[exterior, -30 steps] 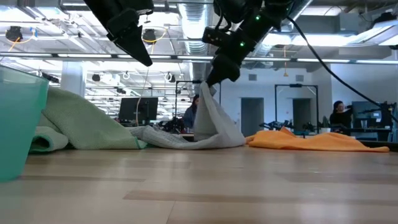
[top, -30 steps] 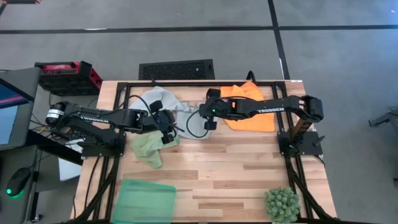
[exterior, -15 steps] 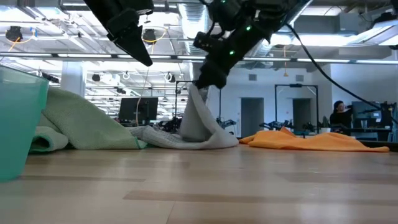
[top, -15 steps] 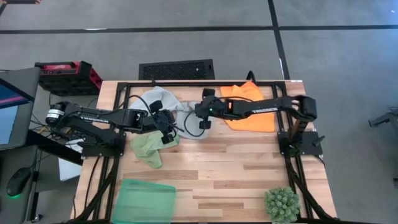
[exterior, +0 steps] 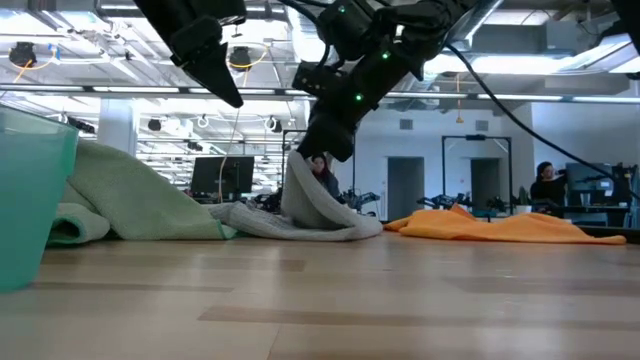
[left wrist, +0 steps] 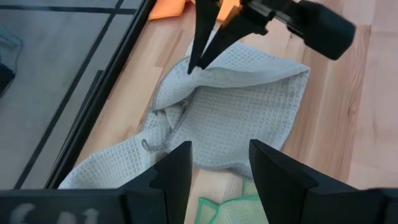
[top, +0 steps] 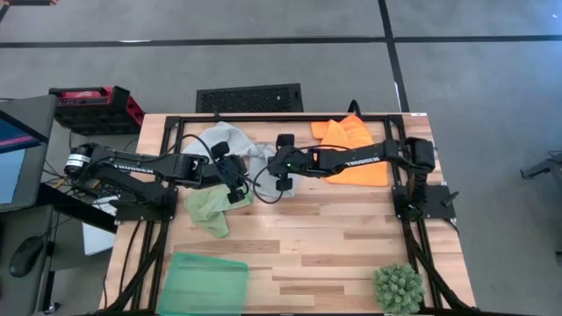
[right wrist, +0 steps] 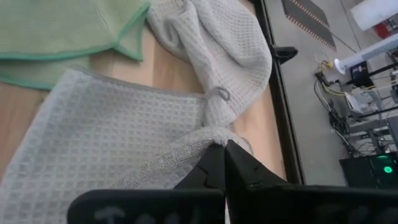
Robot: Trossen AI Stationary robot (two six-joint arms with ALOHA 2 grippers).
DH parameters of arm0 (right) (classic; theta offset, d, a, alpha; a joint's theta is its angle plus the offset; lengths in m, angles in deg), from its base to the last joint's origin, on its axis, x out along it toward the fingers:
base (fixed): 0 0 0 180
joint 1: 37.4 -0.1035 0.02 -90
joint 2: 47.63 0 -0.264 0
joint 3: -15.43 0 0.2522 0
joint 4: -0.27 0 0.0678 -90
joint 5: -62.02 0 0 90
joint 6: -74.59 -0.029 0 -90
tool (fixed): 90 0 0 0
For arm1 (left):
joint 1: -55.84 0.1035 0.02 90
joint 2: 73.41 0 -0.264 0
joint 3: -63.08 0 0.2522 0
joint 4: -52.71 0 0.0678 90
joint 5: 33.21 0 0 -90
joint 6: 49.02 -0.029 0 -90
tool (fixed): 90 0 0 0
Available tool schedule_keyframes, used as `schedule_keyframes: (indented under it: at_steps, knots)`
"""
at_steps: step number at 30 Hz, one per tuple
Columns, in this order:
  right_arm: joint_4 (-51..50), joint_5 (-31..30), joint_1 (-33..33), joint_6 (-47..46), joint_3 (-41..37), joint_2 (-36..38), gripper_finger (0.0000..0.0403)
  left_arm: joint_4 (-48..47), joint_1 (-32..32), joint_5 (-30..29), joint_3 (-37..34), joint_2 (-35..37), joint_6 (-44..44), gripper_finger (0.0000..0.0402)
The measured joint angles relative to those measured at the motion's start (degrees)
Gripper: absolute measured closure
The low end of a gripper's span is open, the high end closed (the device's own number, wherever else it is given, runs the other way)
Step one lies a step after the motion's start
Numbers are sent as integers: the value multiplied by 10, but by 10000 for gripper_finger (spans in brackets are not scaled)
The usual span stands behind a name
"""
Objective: Fold microfiber towels
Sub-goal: Fold the bottom gray microfiber cloth, then put the bottom gray microfiber cloth into the green bin
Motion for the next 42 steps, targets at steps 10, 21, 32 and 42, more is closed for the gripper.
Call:
schedule_keyframes:
  at_steps: [10, 21, 32, 42]
  knots:
    - [-4, 0, -16, -15, 0, 0, 342, -3, 0, 0, 0, 0, 5, 249]
    - [0, 0, -25, -56, 0, 1, 225, -5, 0, 1, 0, 0, 7, 249]
    - [-57, -4, -71, -89, 1, 38, 162, -11, 0, 54, 0, -6, -1, 249]
    - [-203, -2, -110, -188, 1, 155, 163, 15, -4, 97, 0, -91, -118, 249]
